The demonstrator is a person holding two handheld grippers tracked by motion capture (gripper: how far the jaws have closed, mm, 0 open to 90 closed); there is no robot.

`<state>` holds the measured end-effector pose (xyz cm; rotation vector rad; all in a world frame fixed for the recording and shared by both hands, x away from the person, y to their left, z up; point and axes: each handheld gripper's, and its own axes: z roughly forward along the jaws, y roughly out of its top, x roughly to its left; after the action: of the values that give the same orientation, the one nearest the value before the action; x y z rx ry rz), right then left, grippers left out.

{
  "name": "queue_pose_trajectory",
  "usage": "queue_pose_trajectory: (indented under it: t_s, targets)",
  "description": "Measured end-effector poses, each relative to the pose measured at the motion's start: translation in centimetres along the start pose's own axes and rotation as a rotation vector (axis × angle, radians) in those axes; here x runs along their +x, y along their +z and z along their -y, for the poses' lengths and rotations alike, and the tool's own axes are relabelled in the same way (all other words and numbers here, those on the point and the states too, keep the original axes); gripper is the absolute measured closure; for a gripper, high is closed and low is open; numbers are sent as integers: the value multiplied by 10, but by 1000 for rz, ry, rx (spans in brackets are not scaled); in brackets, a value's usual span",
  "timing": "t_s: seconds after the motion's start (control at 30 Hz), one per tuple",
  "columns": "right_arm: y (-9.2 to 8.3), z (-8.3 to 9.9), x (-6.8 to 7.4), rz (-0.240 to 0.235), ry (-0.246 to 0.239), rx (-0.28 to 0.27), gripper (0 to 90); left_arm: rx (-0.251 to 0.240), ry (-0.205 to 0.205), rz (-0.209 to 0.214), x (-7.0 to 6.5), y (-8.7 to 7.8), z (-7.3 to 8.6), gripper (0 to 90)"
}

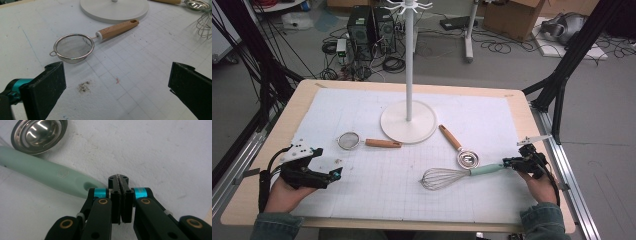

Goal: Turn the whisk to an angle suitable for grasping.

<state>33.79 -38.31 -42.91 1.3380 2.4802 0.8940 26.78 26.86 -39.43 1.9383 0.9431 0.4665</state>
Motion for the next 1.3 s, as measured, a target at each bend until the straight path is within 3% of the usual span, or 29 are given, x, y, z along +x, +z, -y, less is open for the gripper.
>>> queue_pose_trajectory:
  t_s: [0.73, 0.87, 1.0, 1.1, 1.3]
  targets:
    - [3, 1, 22, -93, -83, 24, 890, -4, 0, -2, 0, -2, 0, 17]
    - [3, 2, 29, -95, -88, 22, 890, -7, 3, -2, 0, -3, -1, 17]
    - [2, 3, 30, -73, -84, 7, 853, -5, -2, -3, 0, -2, 0, 17]
    - [-1, 3, 28, -82, -86, -10, 857, -5, 1, -5, 0, -3, 0, 17]
    - [1, 2, 30, -95, -98, 17, 871, -4, 1, -6, 0, -3, 0, 17]
